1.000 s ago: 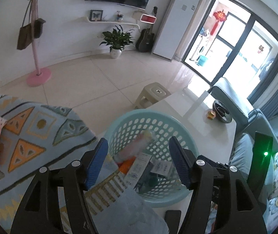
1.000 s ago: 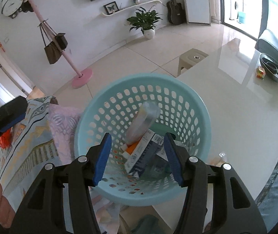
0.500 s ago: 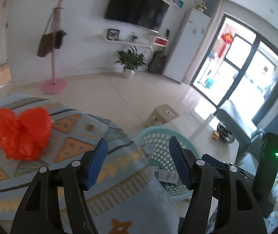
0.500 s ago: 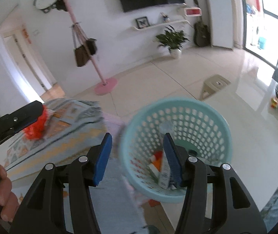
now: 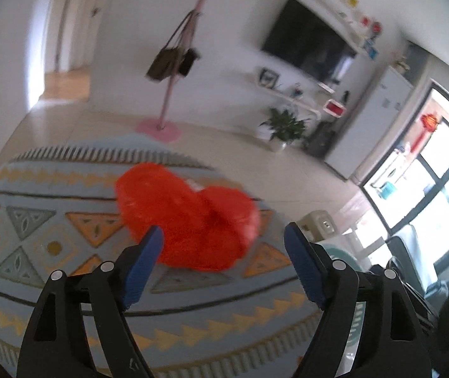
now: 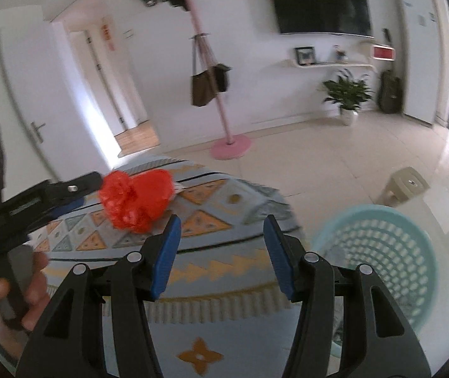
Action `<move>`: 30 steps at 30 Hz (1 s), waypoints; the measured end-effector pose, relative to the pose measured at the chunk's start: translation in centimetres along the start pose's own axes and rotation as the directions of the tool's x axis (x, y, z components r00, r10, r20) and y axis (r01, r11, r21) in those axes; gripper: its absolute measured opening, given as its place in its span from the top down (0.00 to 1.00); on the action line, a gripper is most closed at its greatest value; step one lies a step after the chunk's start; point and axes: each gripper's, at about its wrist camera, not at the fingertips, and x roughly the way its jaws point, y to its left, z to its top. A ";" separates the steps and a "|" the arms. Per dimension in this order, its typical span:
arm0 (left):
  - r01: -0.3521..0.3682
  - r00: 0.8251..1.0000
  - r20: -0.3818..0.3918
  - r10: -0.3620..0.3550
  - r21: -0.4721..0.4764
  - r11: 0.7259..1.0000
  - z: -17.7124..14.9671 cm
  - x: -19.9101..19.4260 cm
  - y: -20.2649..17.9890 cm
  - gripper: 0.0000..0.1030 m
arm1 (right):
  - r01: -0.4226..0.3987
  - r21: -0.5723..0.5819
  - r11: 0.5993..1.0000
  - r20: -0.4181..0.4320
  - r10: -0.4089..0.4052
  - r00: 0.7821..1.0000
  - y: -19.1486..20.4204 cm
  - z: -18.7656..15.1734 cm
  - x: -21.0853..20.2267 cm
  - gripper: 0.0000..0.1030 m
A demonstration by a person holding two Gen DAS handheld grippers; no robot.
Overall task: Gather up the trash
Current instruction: 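Move both tools back to the table toward the red plastic bags, then grasp the red plastic bag with the left tool while the right tool grasps the polka-dot bag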
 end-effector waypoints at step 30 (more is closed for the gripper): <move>-0.006 0.999 -0.033 0.001 -0.140 0.990 -1.5 -2.1 9.9 0.88 | -0.090 -0.172 0.981 -0.185 0.057 0.981 7.5 2.1 8.8 0.48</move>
